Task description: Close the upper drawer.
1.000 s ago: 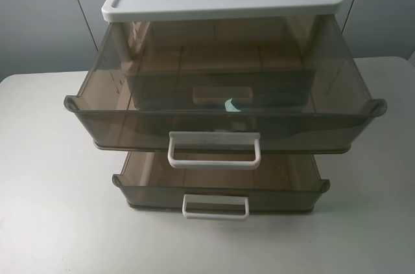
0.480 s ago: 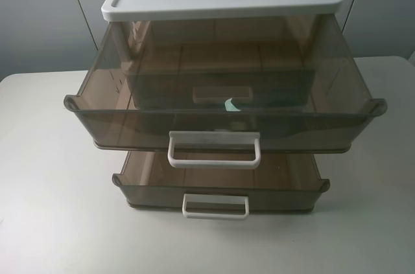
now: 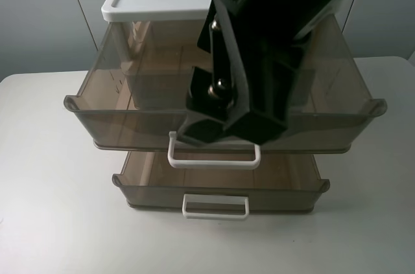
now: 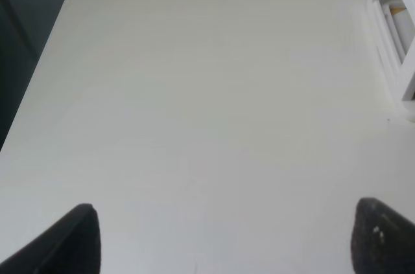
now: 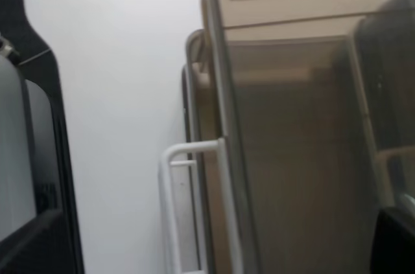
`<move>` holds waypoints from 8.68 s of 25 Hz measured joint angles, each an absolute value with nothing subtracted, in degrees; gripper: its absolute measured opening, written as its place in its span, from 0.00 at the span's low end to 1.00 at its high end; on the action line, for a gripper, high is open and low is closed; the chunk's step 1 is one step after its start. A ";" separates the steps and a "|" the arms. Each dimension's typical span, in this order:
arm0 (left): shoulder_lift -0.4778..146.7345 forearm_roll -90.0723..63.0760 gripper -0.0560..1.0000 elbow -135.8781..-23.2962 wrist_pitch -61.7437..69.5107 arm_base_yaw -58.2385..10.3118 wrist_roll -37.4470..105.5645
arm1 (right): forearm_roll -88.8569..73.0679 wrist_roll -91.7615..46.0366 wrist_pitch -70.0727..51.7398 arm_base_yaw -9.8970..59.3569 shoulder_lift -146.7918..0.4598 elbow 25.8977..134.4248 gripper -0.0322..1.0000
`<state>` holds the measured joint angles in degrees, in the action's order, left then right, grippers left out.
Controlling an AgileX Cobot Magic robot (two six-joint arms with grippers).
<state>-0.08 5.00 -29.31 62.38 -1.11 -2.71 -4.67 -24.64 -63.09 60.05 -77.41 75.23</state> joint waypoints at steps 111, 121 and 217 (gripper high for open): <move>-0.08 5.21 0.75 -29.31 62.38 -1.11 -2.60 | 25.45 -20.77 -43.92 57.21 -93.53 70.47 0.71; -0.08 5.21 0.75 -29.31 62.38 -1.11 -2.60 | 25.22 -20.85 -38.30 56.45 -94.65 70.47 0.71; -0.08 5.31 0.75 -29.31 62.38 -1.11 -2.71 | -2.12 1.87 -62.77 -0.75 0.02 29.32 0.71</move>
